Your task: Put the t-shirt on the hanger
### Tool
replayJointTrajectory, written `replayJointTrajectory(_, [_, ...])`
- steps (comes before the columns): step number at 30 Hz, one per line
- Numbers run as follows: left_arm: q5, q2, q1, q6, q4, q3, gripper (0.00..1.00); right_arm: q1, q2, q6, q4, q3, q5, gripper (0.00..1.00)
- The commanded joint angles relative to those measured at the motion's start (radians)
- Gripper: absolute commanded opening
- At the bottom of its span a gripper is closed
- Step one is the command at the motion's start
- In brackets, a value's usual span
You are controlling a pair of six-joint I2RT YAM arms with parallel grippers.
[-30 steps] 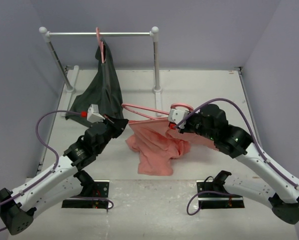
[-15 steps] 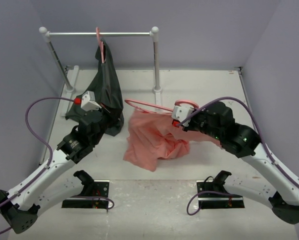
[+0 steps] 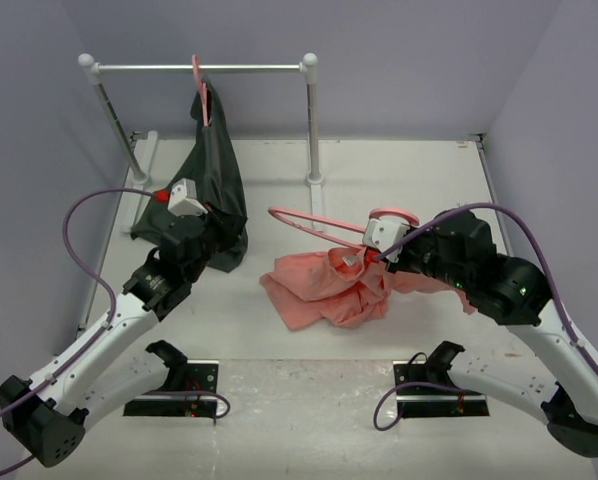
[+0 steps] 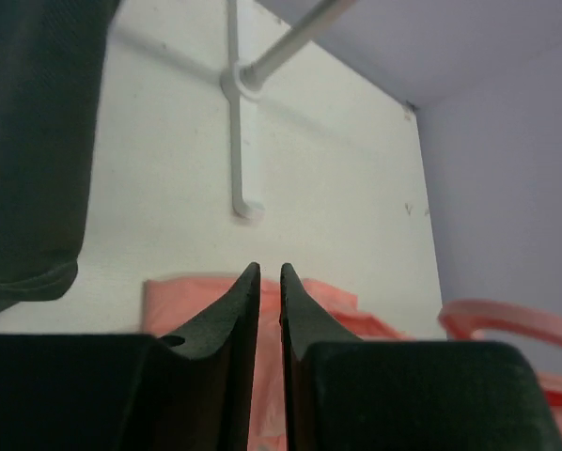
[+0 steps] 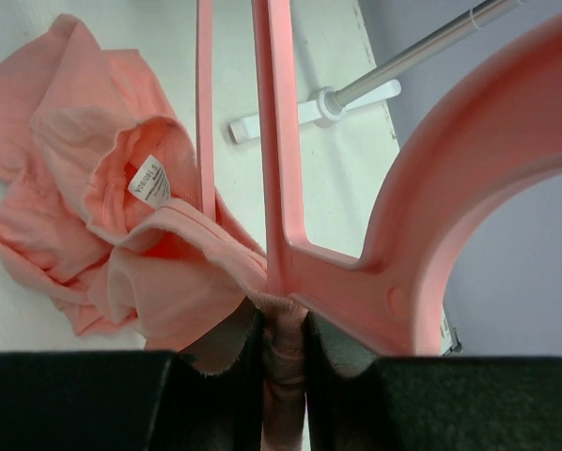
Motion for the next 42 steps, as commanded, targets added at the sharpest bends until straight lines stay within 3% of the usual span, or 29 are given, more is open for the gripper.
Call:
replayJointTrajectory(1, [0.314, 0.007, -0.014, -0.131, 0.290, -0.165, 0.35, -0.001, -0.062, 0.015, 0.171, -0.018, -0.023, 0.00])
replayJointTrajectory(2, [0.360, 0.024, -0.034, -0.172, 0.363, -0.211, 0.48, -0.001, -0.083, 0.019, 0.218, -0.042, -0.027, 0.00])
replayJointTrajectory(3, [0.358, 0.036, -0.065, -0.191, 0.396, -0.229, 0.53, -0.001, -0.091, 0.023, 0.242, -0.061, -0.027, 0.00])
replayJointTrajectory(5, [0.245, 0.089, -0.229, -0.204, 0.424, -0.224, 0.68, -0.001, -0.082, 0.036, 0.281, -0.072, -0.027, 0.00])
replayJointTrajectory(7, [0.173, 0.154, -0.320, -0.187, 0.421, -0.169, 0.72, -0.001, -0.058, 0.047, 0.294, -0.073, -0.027, 0.00])
replayJointTrajectory(11, [0.137, 0.225, -0.363, -0.183, 0.450, -0.133, 0.77, -0.001, -0.022, 0.075, 0.282, -0.073, -0.027, 0.00])
replayJointTrajectory(15, [0.110, 0.246, -0.386, -0.180, 0.456, -0.126, 0.76, 0.001, -0.008, 0.081, 0.294, -0.100, -0.022, 0.00])
replayJointTrajectory(20, [0.026, 0.220, -0.407, -0.207, 0.400, -0.140, 0.67, 0.002, 0.015, 0.080, 0.316, -0.113, 0.047, 0.00])
replayJointTrajectory(24, [0.006, 0.204, -0.429, -0.186, 0.400, -0.130, 0.71, 0.002, 0.037, 0.100, 0.342, -0.106, 0.089, 0.00])
replayJointTrajectory(28, [-0.011, 0.275, -0.477, -0.169, 0.391, -0.072, 0.79, 0.002, 0.077, 0.135, 0.348, -0.072, 0.091, 0.00])
replayJointTrajectory(31, [-0.034, 0.345, -0.490, -0.159, 0.376, -0.036, 0.79, 0.007, 0.101, 0.150, 0.343, -0.058, 0.081, 0.00])
replayJointTrajectory(36, [-0.059, 0.428, -0.501, -0.137, 0.372, 0.005, 0.68, 0.018, 0.121, 0.158, 0.341, -0.051, 0.076, 0.00])
replayJointTrajectory(38, [-0.066, 0.468, -0.503, -0.128, 0.355, 0.029, 0.52, 0.019, 0.129, 0.158, 0.341, -0.050, 0.078, 0.00])
replayJointTrajectory(42, [-0.122, 0.493, -0.505, -0.156, 0.299, 0.022, 0.40, 0.019, 0.130, 0.158, 0.344, -0.040, 0.079, 0.00])
